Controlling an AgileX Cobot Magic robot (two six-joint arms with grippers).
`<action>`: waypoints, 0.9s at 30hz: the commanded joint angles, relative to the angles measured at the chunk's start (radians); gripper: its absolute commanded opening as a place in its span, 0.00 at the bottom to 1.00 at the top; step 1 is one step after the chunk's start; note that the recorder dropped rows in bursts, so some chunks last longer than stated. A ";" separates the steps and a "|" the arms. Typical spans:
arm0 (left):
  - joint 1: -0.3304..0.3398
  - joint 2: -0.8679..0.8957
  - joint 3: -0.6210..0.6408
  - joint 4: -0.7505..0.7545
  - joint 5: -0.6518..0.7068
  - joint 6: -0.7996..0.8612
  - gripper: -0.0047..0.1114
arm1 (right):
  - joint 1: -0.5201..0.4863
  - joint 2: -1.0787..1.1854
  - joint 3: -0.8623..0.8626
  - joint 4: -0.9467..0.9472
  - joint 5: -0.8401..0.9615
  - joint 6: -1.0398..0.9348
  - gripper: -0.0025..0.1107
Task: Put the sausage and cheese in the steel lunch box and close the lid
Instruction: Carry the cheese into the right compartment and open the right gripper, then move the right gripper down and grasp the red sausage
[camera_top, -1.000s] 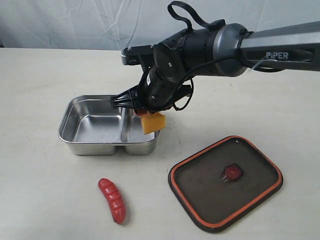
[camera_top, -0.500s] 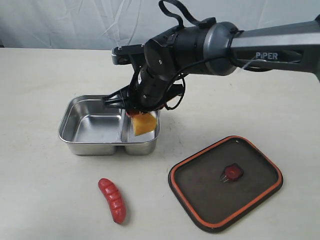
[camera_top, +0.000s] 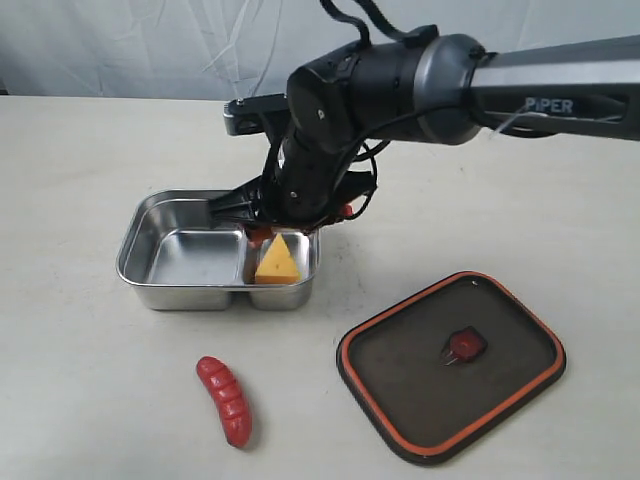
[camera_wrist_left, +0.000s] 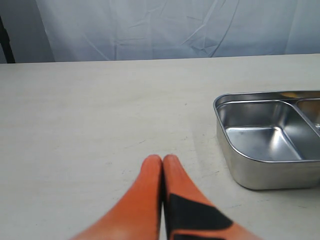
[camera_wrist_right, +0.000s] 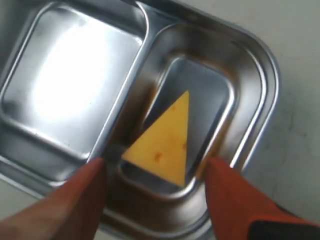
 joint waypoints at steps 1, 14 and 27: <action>0.005 -0.004 0.002 0.001 -0.010 0.000 0.04 | 0.051 -0.052 -0.008 0.117 0.135 -0.103 0.52; 0.005 -0.004 0.002 0.001 -0.010 0.000 0.04 | 0.287 0.070 -0.008 0.037 0.218 -0.087 0.52; 0.005 -0.004 0.002 0.001 -0.010 0.000 0.04 | 0.284 0.157 -0.008 -0.002 0.211 -0.067 0.02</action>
